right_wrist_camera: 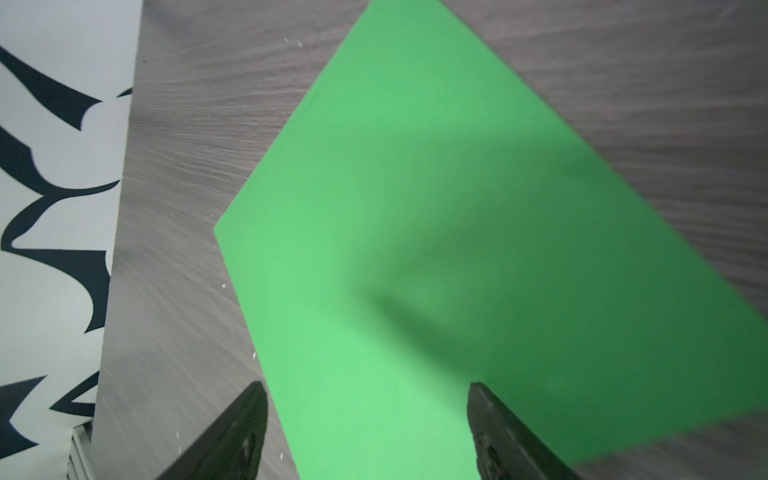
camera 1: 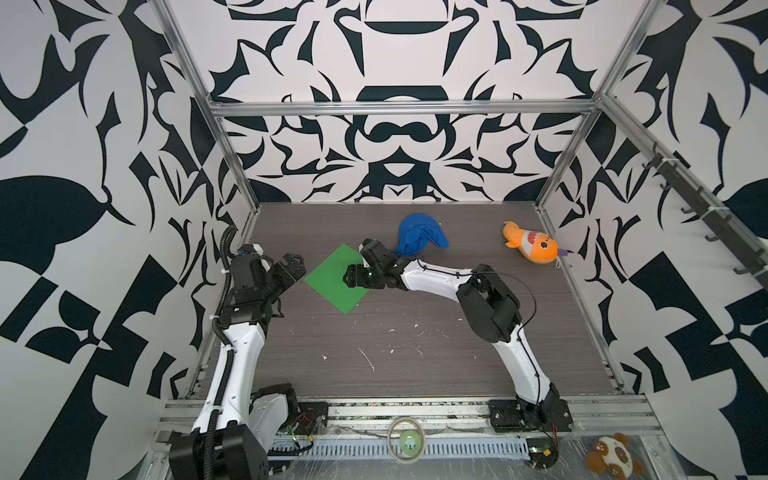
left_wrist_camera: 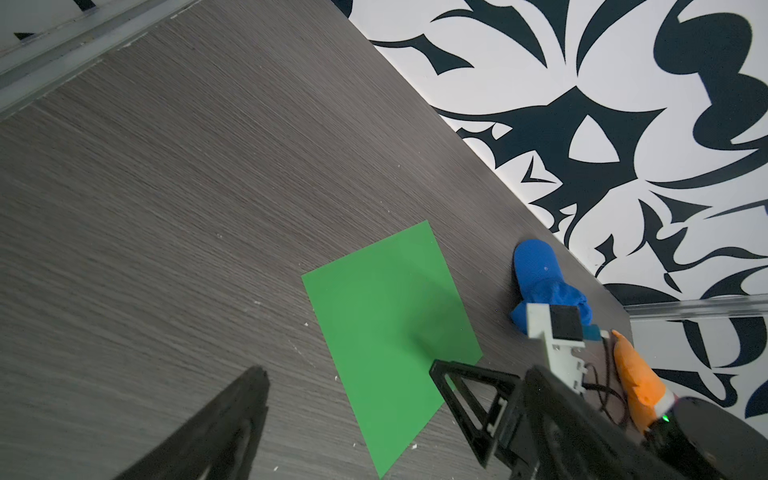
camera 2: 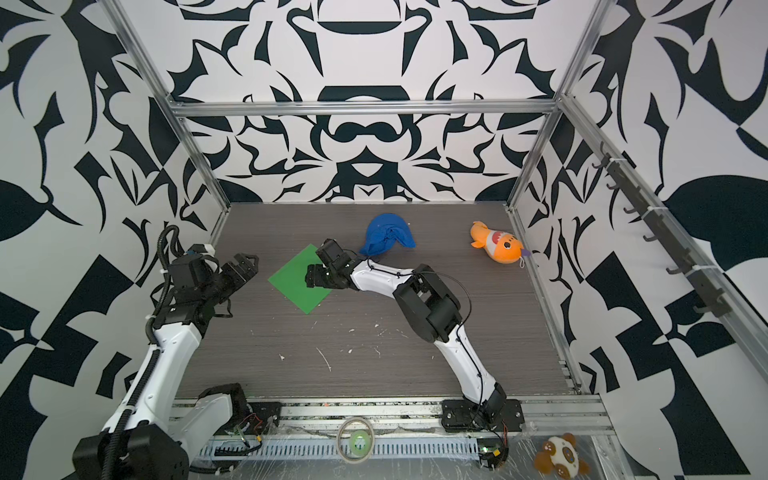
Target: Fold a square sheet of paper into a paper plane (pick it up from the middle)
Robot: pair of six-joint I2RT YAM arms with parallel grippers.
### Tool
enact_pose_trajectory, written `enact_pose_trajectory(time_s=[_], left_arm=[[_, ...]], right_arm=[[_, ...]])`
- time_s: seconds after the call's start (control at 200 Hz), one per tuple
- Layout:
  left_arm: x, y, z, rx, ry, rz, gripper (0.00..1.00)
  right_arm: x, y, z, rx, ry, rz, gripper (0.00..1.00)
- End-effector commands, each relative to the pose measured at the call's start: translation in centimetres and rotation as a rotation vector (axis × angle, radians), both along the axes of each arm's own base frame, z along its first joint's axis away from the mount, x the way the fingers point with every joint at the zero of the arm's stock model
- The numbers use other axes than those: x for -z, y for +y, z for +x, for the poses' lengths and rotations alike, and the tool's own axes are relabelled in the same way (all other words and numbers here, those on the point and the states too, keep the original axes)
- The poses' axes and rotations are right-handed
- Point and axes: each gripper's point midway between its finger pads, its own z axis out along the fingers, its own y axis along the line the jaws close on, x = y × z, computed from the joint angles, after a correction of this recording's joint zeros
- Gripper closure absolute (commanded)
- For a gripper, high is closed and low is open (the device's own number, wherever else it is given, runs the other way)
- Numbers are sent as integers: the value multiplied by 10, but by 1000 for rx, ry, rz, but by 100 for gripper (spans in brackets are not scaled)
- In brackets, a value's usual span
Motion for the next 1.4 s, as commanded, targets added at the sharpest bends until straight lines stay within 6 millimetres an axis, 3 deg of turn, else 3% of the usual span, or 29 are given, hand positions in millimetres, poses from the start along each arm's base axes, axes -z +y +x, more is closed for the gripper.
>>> enact_pose_trajectory(time_s=[0.0,0.135,0.295,0.425,0.53,0.72,0.815,0.97,1.065,1.1,1.21,1.395], left_arm=[[-2,-2,0,18,11,3,0],[0,-3,1,22,17,-3,0],[1,-3,0,25,27,-5,0],[5,-7,1,45,52,-19,0],[7,-16,3,87,70,-55,1],[19,-38,3,158,141,-81,0],[27,-56,1,205,193,-56,0],[40,-100,-6,340,270,52,0],[48,-136,-17,470,323,134,1],[61,-151,-22,526,369,179,1],[79,-191,-36,674,437,349,1],[111,-247,-47,884,552,583,1]], right_arm=[[-25,25,-12,-33,27,78,22],[-11,24,-18,-30,55,59,23],[10,0,-35,-32,95,-14,24],[28,-42,-59,-74,109,-114,24],[43,-88,-87,-136,120,-215,24],[48,-157,-125,-278,101,-344,25],[34,-172,-121,-285,70,-304,29],[-35,-177,-91,-176,-89,-167,27],[-64,-199,-73,-26,-163,-179,21],[-71,-209,-68,26,-184,-183,18],[-75,-244,-62,174,-177,-226,12],[-60,-293,-63,330,-91,-285,10]])
